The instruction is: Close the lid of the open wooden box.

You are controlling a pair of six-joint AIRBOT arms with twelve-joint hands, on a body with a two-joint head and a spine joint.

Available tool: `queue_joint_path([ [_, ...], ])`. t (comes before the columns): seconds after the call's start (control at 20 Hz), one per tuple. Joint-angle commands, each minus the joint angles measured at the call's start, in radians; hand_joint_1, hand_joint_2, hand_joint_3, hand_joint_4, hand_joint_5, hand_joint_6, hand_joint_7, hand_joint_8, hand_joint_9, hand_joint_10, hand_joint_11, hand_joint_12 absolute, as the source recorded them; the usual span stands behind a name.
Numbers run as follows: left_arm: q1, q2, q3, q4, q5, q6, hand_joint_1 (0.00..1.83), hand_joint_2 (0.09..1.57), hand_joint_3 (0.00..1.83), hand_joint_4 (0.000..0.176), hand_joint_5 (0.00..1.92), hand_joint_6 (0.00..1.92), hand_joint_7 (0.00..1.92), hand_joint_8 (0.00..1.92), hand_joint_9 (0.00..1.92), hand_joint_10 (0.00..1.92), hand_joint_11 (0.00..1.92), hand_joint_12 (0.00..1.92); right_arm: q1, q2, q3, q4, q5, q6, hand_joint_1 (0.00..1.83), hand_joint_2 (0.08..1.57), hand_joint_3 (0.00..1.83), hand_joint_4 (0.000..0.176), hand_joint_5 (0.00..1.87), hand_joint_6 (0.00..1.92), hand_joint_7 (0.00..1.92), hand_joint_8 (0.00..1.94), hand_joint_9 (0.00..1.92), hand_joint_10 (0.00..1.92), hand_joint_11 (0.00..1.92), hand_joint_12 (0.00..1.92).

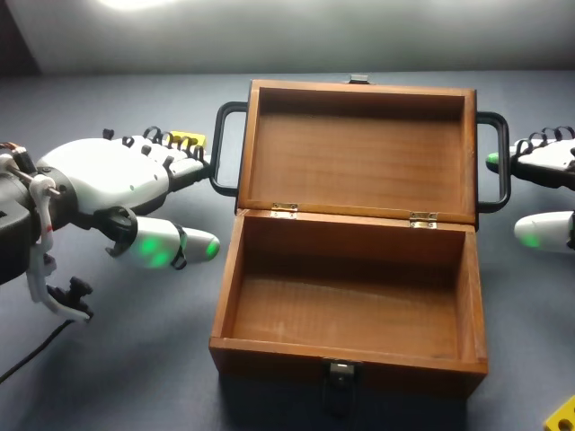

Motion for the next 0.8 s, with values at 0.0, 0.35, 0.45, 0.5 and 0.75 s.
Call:
queue_joint_path([
  [0.0, -0.013, -0.003, 0.004, 0.007, -0.110, -0.003, 0.00, 1.26, 0.01, 0.000, 0.00, 0.00, 0.00, 0.00, 0.07, 0.00, 0.04, 0.08, 0.022, -0.005, 0.006, 0.017, 0.119, 0.011, 0.00, 1.35, 0.01, 0.000, 0.06, 0.01, 0.05, 0.01, 0.02, 0.01, 0.08, 0.01],
  [0.35, -0.036, -0.028, 0.044, 0.005, -0.073, -0.003, 0.00, 1.29, 0.01, 0.000, 0.00, 0.00, 0.01, 0.00, 0.05, 0.00, 0.04, 0.07, 0.038, -0.020, 0.008, 0.003, 0.120, 0.018, 0.00, 1.36, 0.01, 0.000, 0.06, 0.00, 0.04, 0.00, 0.02, 0.00, 0.07, 0.01],
  [0.45, -0.045, -0.036, 0.057, 0.003, -0.066, -0.003, 0.00, 1.29, 0.01, 0.000, 0.00, 0.00, 0.03, 0.01, 0.07, 0.01, 0.07, 0.08, 0.050, -0.024, 0.009, -0.006, 0.121, 0.018, 0.00, 1.37, 0.01, 0.000, 0.05, 0.00, 0.03, 0.00, 0.01, 0.00, 0.06, 0.00],
  [0.5, -0.048, -0.036, 0.056, 0.003, -0.068, -0.003, 0.00, 1.30, 0.01, 0.000, 0.00, 0.00, 0.04, 0.01, 0.07, 0.01, 0.06, 0.07, 0.058, -0.026, 0.009, -0.013, 0.121, 0.019, 0.00, 1.38, 0.01, 0.000, 0.04, 0.00, 0.03, 0.00, 0.01, 0.00, 0.07, 0.01],
  [0.75, -0.053, -0.022, 0.042, 0.008, -0.075, -0.003, 0.00, 1.28, 0.00, 0.000, 0.00, 0.00, 0.04, 0.01, 0.07, 0.01, 0.05, 0.06, 0.067, -0.030, 0.012, -0.017, 0.124, 0.022, 0.00, 1.37, 0.00, 0.000, 0.04, 0.01, 0.05, 0.01, 0.02, 0.00, 0.07, 0.01],
])
